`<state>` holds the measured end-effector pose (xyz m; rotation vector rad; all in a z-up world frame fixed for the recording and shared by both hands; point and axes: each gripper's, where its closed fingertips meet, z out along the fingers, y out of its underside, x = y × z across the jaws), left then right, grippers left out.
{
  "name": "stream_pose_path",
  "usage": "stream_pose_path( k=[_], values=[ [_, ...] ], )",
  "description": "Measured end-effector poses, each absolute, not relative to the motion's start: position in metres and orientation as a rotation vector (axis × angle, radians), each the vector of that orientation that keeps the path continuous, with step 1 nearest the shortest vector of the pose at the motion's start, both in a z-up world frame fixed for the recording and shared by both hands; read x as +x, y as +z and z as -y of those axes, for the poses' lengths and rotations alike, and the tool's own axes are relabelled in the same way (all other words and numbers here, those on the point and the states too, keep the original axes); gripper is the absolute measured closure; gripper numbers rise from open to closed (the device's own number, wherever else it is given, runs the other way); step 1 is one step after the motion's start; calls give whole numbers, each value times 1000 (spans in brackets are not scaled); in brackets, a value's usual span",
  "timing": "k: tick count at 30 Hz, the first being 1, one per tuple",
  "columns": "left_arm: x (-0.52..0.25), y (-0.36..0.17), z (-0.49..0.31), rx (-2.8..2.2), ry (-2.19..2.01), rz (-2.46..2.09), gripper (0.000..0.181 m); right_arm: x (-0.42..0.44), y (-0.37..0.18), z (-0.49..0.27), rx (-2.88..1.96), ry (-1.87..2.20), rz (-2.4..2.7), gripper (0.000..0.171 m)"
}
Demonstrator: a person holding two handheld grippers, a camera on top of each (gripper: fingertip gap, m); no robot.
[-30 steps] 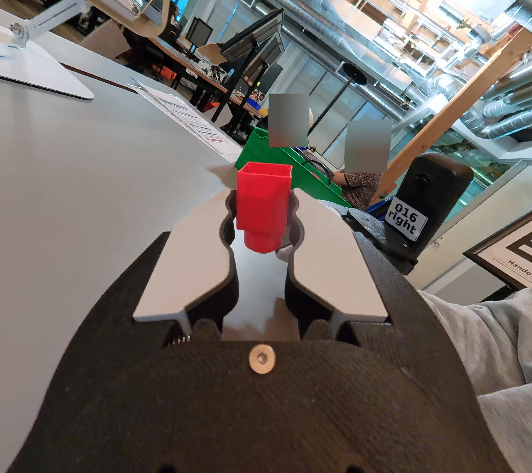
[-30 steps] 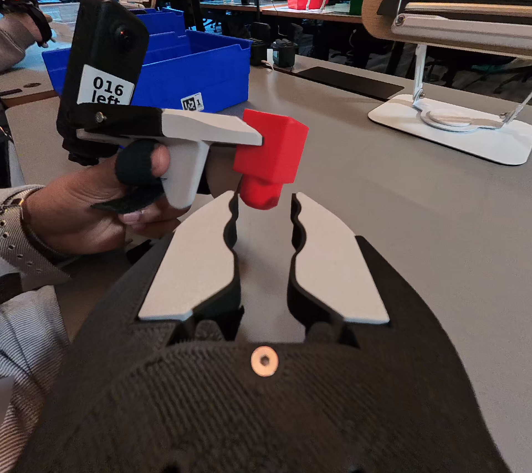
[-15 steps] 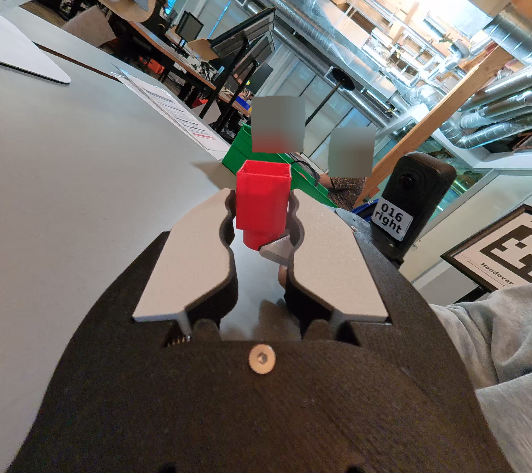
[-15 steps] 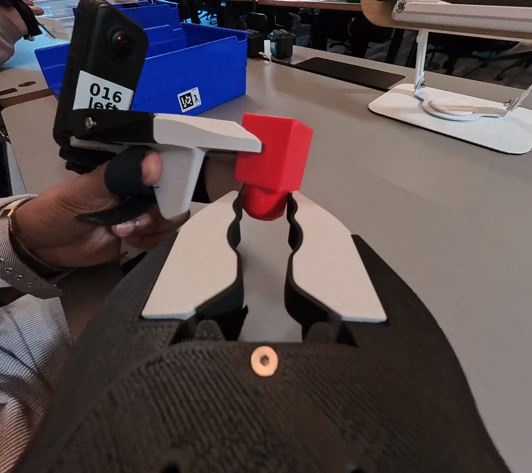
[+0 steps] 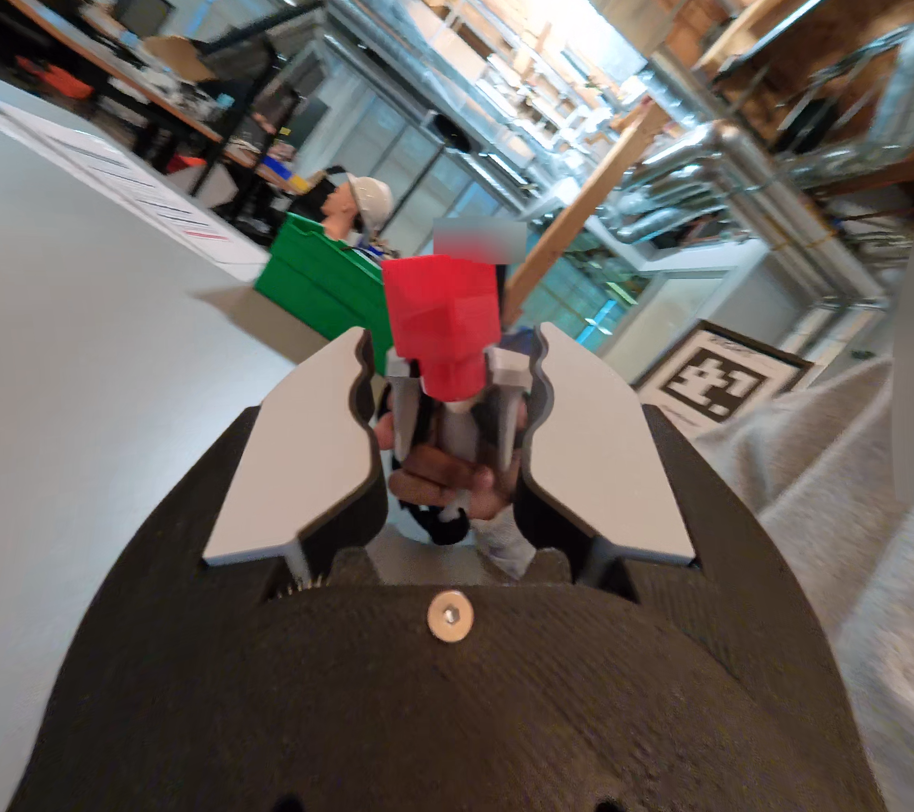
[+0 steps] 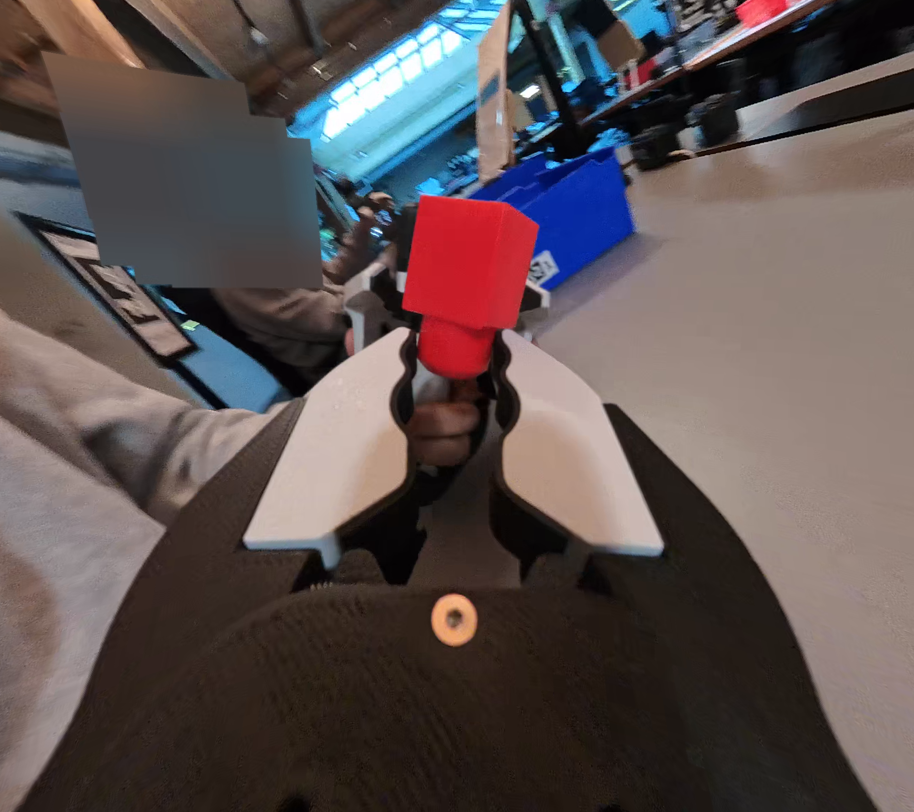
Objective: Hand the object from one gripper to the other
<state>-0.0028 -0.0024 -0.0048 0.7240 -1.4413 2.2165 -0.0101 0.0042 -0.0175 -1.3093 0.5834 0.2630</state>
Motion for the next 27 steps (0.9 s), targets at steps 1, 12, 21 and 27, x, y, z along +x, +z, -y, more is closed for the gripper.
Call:
stream_pose_path(
  k=[1,12,21,27],
  values=[
    [-7,-2,3,682,2189,1405,123,-11,-16,-3,-1285,315,-580,142],
    [-15,5,1,604,2149,1312,132,-34,-10,-12,-1280,530,-471,141],
    [-17,7,-1,576,2145,1300,146,-39,-10,-14,-1286,559,-453,141],
    [-17,7,-1,579,2153,1312,146,-38,-11,-14,-1291,548,-456,142]
  ],
)
